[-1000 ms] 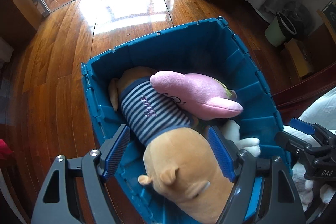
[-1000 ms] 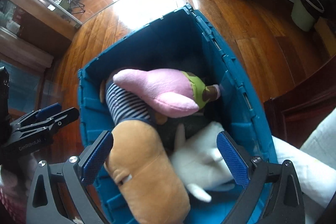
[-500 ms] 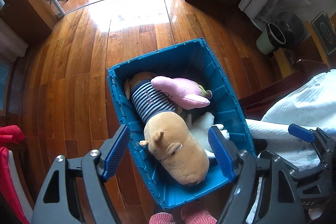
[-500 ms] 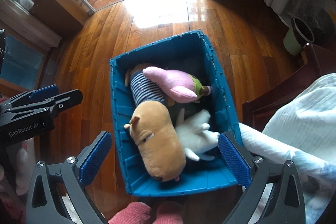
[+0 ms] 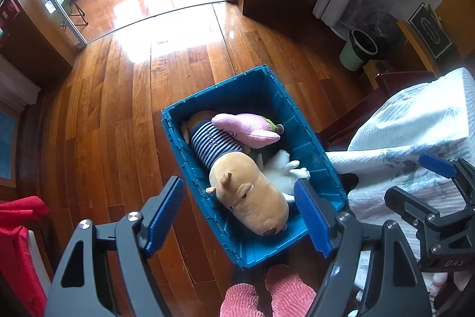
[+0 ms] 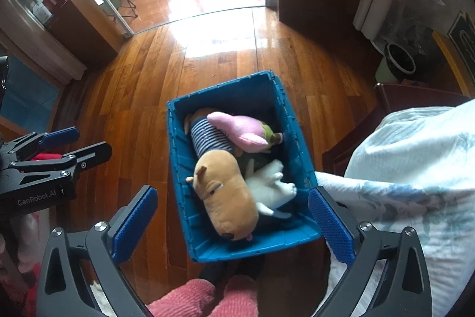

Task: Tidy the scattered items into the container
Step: 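Lower the plush into the blue crate and open both tools, then raise both tools and swing them back toward the toy pile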

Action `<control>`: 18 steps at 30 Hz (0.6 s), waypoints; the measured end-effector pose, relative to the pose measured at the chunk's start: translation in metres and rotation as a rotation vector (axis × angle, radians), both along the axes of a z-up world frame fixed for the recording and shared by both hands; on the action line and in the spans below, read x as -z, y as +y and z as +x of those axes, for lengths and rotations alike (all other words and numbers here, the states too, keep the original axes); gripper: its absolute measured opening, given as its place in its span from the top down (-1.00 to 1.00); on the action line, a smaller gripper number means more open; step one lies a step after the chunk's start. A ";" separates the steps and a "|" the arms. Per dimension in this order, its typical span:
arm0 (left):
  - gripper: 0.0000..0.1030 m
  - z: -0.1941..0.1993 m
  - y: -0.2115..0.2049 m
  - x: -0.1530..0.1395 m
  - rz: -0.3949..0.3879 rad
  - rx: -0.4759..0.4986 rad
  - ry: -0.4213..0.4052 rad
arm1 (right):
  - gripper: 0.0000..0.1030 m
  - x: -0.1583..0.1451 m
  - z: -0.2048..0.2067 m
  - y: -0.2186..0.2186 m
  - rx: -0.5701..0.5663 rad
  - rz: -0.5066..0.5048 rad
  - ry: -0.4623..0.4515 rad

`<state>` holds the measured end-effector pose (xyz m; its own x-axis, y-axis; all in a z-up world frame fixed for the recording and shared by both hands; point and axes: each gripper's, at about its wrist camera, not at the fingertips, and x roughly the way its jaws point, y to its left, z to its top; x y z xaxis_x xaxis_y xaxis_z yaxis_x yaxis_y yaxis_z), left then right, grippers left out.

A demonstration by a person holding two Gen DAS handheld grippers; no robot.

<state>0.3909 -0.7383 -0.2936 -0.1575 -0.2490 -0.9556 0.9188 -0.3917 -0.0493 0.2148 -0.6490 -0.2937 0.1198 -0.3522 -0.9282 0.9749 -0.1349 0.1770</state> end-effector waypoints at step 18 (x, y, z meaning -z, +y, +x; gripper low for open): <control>-0.49 0.008 0.064 -0.114 -0.154 0.152 -0.005 | -0.99 -0.121 0.017 0.086 0.198 -0.141 0.106</control>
